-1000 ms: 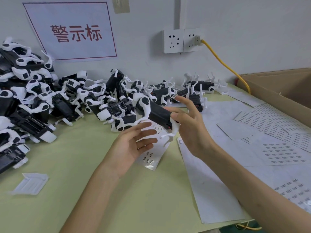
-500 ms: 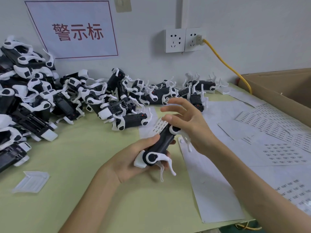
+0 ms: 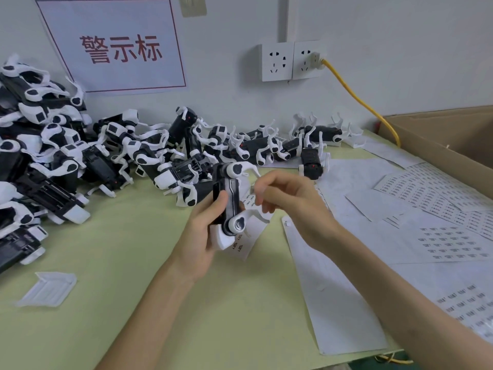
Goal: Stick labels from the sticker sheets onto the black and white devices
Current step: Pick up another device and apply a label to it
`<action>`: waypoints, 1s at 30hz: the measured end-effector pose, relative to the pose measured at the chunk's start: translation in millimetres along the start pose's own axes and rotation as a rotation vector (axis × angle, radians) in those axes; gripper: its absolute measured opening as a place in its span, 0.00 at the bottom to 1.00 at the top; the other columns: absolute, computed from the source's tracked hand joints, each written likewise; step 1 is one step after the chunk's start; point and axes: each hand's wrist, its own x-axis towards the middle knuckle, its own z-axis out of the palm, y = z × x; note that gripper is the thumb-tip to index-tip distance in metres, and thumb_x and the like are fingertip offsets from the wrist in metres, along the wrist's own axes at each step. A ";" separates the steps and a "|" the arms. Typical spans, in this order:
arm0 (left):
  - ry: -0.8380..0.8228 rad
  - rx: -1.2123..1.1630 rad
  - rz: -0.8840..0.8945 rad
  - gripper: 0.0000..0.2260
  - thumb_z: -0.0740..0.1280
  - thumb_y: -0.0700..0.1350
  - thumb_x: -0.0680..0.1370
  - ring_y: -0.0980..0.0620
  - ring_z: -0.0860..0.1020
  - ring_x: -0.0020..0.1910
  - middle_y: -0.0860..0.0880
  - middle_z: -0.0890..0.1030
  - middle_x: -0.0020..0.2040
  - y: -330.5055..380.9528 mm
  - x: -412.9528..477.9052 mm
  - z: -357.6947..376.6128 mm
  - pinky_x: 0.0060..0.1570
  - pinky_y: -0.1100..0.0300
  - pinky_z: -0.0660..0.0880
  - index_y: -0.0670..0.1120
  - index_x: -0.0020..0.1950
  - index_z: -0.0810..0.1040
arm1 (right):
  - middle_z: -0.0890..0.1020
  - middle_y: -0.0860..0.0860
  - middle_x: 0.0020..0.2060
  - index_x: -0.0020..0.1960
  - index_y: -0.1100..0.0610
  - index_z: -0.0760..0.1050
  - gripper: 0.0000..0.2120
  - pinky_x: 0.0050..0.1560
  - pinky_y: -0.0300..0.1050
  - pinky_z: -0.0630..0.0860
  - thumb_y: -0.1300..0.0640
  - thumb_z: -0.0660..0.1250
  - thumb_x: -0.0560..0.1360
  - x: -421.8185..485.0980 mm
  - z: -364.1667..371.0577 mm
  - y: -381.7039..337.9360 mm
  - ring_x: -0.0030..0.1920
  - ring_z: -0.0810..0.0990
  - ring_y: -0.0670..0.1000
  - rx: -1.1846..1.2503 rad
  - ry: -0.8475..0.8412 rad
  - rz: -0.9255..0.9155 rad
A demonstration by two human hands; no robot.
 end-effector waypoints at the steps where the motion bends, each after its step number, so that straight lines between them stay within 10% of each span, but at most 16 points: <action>1: -0.015 0.015 0.006 0.14 0.69 0.54 0.78 0.51 0.84 0.57 0.47 0.85 0.58 -0.3 -0.4 1.2 0.51 0.61 0.80 0.51 0.60 0.85 | 0.81 0.52 0.33 0.40 0.54 0.82 0.04 0.40 0.43 0.70 0.59 0.71 0.73 -0.8 1.6 0.7 0.34 0.75 0.50 -0.011 -0.009 0.020; 12: -0.030 0.129 0.071 0.12 0.66 0.49 0.80 0.51 0.82 0.59 0.47 0.84 0.60 -6.9 0.8 1.3 0.53 0.62 0.78 0.51 0.62 0.82 | 0.82 0.47 0.36 0.43 0.57 0.81 0.06 0.42 0.36 0.74 0.62 0.71 0.79 -0.8 1.2 6.7 0.37 0.78 0.46 -0.074 0.037 0.005; 18: -0.032 0.205 0.105 0.17 0.68 0.47 0.79 0.51 0.82 0.58 0.48 0.84 0.57 -13.0 2.6 -0.3 0.56 0.61 0.77 0.46 0.67 0.76 | 0.83 0.51 0.38 0.42 0.54 0.83 0.06 0.48 0.49 0.75 0.60 0.73 0.77 -0.1 1.9 10.6 0.41 0.80 0.50 -0.072 0.053 0.029; 30: 0.016 0.316 0.188 0.20 0.69 0.45 0.76 0.54 0.82 0.57 0.52 0.85 0.54 -20.9 4.9 -0.2 0.57 0.60 0.78 0.44 0.68 0.72 | 0.84 0.50 0.33 0.42 0.59 0.82 0.05 0.41 0.35 0.76 0.62 0.73 0.77 1.4 1.7 18.7 0.35 0.83 0.48 -0.045 0.066 -0.033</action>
